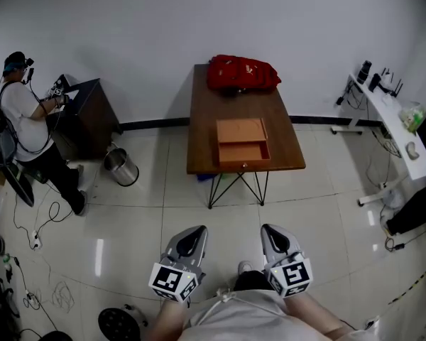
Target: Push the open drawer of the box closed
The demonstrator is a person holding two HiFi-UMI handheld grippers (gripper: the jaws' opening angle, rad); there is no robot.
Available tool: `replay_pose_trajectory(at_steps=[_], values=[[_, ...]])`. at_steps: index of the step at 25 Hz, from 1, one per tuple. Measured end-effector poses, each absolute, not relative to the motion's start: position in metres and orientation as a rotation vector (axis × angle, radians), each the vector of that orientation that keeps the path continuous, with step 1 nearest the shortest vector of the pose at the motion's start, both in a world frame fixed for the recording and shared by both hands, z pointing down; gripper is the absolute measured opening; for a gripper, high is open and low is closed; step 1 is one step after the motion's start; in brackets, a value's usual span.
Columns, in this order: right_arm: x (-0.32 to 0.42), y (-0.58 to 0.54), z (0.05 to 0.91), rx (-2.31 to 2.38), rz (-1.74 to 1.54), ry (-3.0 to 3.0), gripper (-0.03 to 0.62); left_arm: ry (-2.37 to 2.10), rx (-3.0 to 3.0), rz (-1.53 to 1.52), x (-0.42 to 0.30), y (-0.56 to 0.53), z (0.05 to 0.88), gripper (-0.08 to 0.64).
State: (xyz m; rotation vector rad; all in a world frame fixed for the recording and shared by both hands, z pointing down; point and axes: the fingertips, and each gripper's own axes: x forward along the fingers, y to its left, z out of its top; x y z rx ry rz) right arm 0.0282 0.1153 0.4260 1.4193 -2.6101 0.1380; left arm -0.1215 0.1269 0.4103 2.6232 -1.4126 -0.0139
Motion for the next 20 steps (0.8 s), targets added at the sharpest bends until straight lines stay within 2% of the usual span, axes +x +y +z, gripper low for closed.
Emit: replay_pose_trajectory(at_steps=[8,20], values=[[0.036,0.050,0.455,1.429,0.210,-2.588,0.008,-1.366,2.610,0.047,-0.106,0.071,0.439,0.006],[0.060,-0.136,0.457,1.382,0.311,-2.616,0.008,-1.406,2.595,0.068,-0.078,-0.112,0.434,0.006]])
